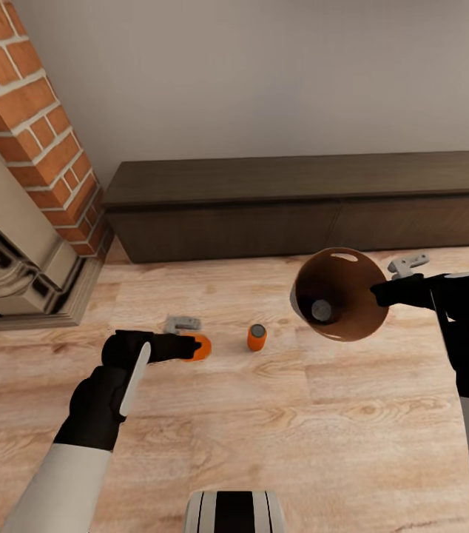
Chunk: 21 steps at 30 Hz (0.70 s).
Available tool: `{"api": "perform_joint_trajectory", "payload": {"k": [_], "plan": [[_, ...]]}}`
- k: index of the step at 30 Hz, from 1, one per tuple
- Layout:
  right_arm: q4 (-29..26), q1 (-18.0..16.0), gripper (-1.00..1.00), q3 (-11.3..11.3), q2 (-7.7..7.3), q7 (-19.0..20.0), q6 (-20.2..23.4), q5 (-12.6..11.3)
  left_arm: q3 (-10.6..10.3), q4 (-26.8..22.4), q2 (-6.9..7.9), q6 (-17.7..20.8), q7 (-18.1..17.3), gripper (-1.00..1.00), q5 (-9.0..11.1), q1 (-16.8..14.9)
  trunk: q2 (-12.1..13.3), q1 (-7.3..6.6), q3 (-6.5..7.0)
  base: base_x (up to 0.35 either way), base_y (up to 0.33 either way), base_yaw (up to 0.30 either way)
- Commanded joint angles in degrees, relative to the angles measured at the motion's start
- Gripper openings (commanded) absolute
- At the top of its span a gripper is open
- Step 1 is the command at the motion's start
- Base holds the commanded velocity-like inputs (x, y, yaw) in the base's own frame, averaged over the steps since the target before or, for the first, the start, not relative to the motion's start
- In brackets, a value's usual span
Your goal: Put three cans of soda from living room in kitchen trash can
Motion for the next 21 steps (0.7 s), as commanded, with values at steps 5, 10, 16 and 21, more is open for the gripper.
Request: {"api": "perform_joint_trajectory", "payload": {"k": [5, 10, 16, 21], "plan": [[0.0, 0.2, -1.0, -0.9, 0.41, 12.5, 0.1, 9.6, 0.1, -2.7, 0.13, 0.0, -1.9, -1.0, -0.2, -0.1, 0.7, -0.47, 1.05, 0.0, 0.0, 0.0], [-0.1, 0.3, -1.0, -1.9, 0.67, 23.7, 0.1, 19.7, -0.1, -6.1, 0.29, 0.0, -4.0, -1.0, 3.1, -0.1, 2.8, -1.57, 1.94, 0.0, 0.0, 0.0], [-0.1, 0.3, -1.0, -4.0, 0.72, 28.7, 0.1, 23.1, -0.2, -8.3, 3.43, 0.0, -5.1, -1.0, 11.9, -0.2, 5.2, -2.89, 3.02, 0.0, 0.0, 0.0], [-0.1, 0.4, -1.0, -4.4, 0.77, 30.0, 0.1, 23.8, -0.2, -8.8, 9.1, 0.0, -5.3, -1.0, 24.2, -0.4, 7.2, -3.98, 3.92, 0.0, 0.0, 0.0]]}}
